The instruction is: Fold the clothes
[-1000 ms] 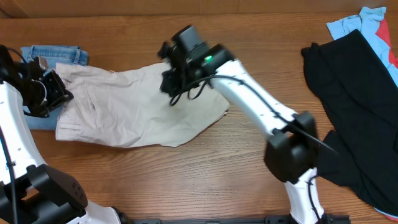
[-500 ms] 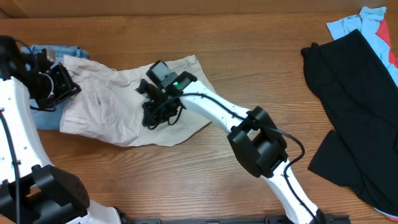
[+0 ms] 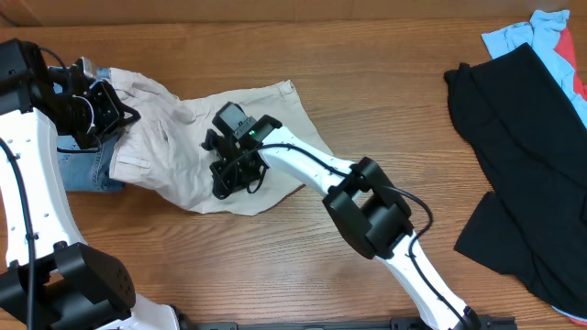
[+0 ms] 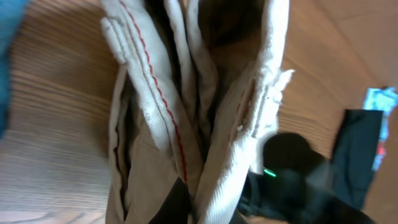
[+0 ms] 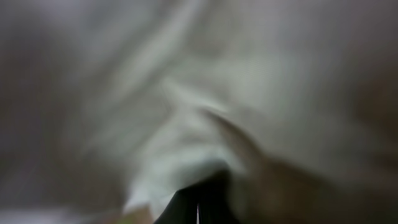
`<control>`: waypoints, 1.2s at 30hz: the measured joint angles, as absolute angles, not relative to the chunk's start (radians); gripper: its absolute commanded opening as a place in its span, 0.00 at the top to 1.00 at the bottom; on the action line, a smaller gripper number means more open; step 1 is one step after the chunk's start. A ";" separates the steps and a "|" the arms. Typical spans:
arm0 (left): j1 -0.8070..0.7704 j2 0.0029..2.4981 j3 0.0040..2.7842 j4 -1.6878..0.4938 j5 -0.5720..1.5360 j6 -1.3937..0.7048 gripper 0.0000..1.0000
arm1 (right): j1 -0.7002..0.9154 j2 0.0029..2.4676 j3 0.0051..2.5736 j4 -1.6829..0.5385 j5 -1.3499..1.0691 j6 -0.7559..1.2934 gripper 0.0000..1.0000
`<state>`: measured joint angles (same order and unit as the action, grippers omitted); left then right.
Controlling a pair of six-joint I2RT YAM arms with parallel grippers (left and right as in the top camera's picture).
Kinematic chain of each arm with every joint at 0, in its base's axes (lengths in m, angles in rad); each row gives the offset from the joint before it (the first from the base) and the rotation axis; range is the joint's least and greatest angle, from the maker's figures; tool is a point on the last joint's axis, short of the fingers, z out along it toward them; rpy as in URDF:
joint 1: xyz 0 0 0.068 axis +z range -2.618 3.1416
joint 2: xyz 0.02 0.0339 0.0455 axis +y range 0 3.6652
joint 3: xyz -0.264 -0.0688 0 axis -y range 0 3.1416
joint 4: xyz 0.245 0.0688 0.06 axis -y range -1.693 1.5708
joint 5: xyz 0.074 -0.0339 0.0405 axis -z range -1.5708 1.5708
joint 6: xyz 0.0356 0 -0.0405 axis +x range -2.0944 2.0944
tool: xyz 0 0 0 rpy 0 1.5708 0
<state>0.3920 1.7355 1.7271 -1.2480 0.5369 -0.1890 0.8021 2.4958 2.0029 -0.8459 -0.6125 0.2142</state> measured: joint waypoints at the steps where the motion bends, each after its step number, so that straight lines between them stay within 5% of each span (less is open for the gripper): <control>1: 0.392 1.736 1.727 -1.247 0.554 -0.193 0.96 | 0.799 2.506 2.005 -0.844 -0.636 0.217 0.95; 25: 0.209 1.736 1.727 -1.164 0.546 -0.282 0.96 | 0.780 2.499 2.031 -0.945 -0.576 0.252 0.92; 36: 0.210 1.736 1.727 -1.158 0.500 -0.286 0.96 | 0.565 2.299 2.032 -1.051 -0.310 0.262 0.89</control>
